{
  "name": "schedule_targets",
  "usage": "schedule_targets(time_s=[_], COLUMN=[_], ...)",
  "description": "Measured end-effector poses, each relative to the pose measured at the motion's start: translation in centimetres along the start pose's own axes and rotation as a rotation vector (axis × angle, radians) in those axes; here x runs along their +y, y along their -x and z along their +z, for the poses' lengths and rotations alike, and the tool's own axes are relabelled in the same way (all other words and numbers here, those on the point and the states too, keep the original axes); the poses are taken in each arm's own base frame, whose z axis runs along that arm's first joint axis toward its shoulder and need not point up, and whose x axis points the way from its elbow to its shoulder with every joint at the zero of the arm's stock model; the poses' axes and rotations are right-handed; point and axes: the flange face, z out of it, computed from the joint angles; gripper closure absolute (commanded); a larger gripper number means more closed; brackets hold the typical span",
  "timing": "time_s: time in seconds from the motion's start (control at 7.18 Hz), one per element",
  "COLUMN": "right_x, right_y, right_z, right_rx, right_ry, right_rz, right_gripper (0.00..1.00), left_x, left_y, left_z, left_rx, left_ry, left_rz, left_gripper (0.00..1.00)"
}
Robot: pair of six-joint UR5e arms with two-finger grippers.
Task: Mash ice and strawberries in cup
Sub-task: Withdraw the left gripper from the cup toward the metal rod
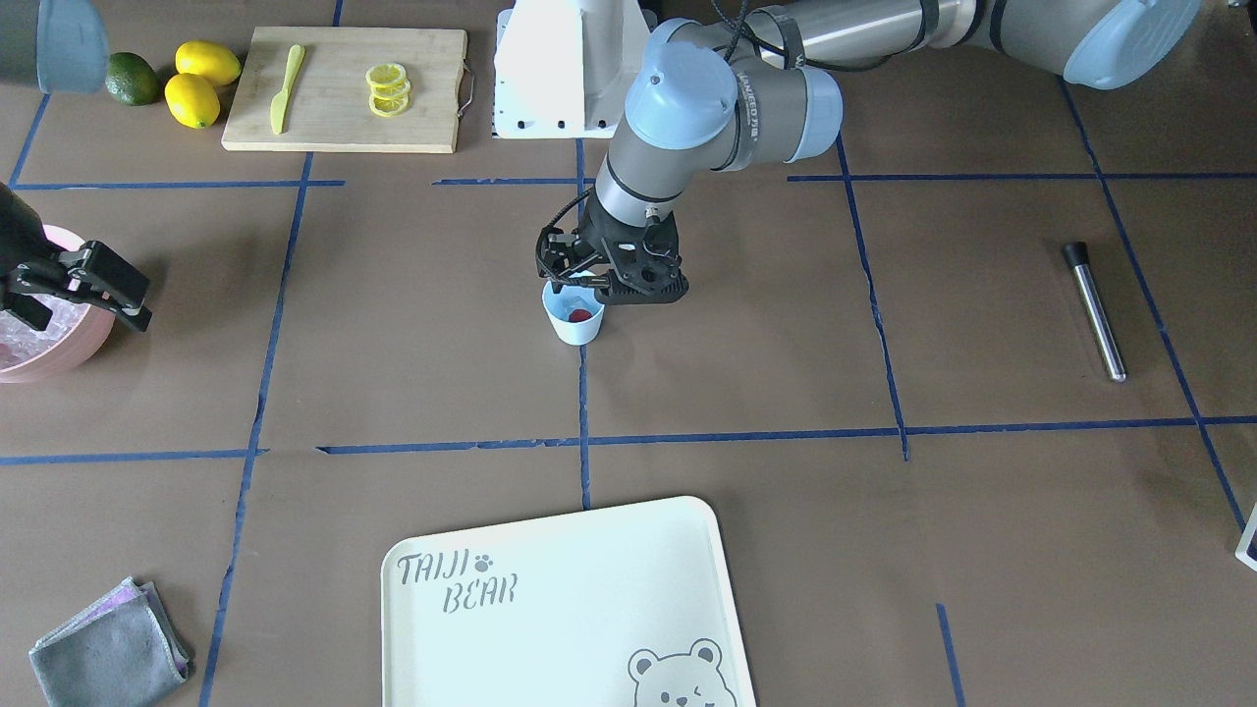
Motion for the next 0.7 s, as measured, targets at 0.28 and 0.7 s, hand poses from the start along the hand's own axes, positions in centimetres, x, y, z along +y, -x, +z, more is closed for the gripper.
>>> schedule_targets(time_s=[0.28,0.7], right_x=[-0.6,-1.5], right_y=[-1.3,-7.7], right_z=[-1.1,-2.9], right_rx=[-0.001,0.003], right_ry=[-0.015,-0.02], right_rz=[0.0,-0.052], right_gripper=[0.0,0.0], left_x=[-6.4,-16.9], left_y=[7.2,28.5], left_z=[-4.3,-12.1], left_rx=[-0.012,-0.076], left_ry=[-0.027,-0.011], left_rz=[0.039,0.245], left_gripper=[0.17,0.17])
